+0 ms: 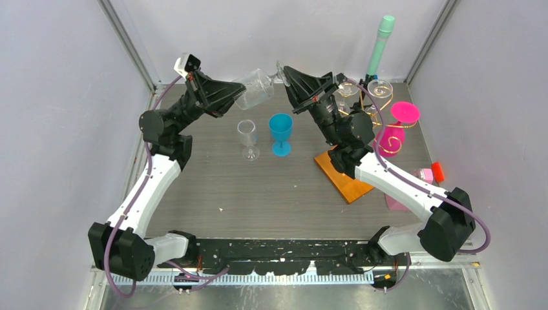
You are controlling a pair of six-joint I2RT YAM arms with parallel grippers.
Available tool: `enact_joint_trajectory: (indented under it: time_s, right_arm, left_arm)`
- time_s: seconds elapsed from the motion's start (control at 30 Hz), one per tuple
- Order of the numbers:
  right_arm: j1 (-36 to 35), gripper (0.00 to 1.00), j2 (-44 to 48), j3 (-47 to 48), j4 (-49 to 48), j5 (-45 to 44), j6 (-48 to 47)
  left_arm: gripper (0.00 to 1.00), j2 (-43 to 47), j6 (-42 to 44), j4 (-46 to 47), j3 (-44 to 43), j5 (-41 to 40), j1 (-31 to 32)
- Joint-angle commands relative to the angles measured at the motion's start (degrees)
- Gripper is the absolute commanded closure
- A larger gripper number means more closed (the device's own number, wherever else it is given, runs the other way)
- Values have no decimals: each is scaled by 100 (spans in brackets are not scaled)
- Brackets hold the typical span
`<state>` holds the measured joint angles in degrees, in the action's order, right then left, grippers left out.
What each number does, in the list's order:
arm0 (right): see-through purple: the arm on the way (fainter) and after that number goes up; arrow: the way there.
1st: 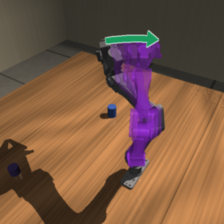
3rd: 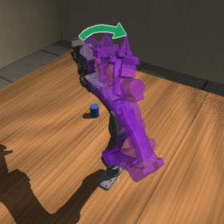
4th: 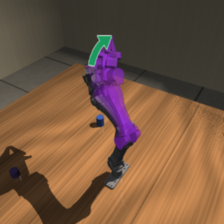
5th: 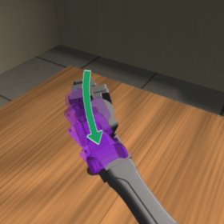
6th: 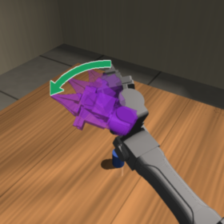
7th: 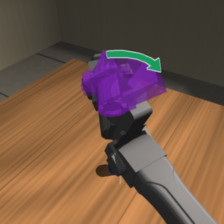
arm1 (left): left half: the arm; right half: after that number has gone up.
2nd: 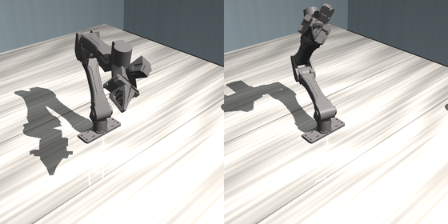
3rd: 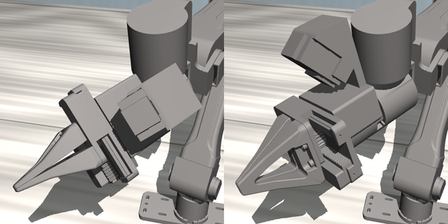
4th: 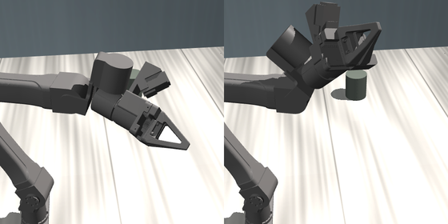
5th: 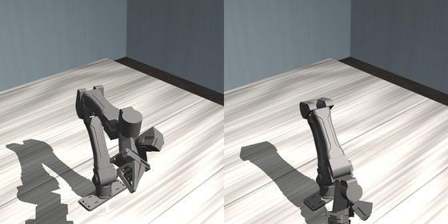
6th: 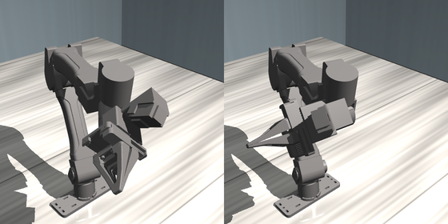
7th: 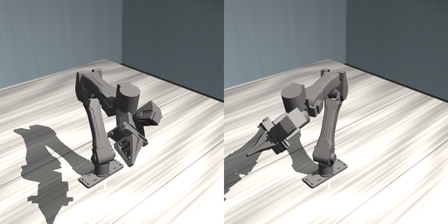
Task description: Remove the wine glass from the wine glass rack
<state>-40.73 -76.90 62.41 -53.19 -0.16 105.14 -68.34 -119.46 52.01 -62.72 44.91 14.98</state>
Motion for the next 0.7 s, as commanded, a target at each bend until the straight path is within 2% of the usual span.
enact_joint_trajectory:
  time_s: [0.0,0.17,0.23,0.3,0.43,0.57,0.67]
  right_arm:
    - [31,97,-104,-34,186,-116,-480]
    - [30,74,126,-23,586,-191,-953]
    - [30,59,206,-41,661,-242,-1111]
    - [30,47,278,-44,737,-269,-1205]
    - [34,29,337,-101,808,-311,-1316]
    - [31,21,535,-282,955,-602,-1525]
    - [30,19,761,-275,1364,-801,-1894]
  left_arm:
    - [100,103,-399,644,-31,-102,41]
    - [100,190,140,459,-125,-73,40]
    - [100,244,388,305,-180,-40,36]
    - [100,297,643,134,-234,-16,24]
    - [100,379,1190,-376,-383,102,-31]
    - [100,402,1942,-1103,-604,297,-170]
    - [100,378,2751,-1988,-915,489,-255]
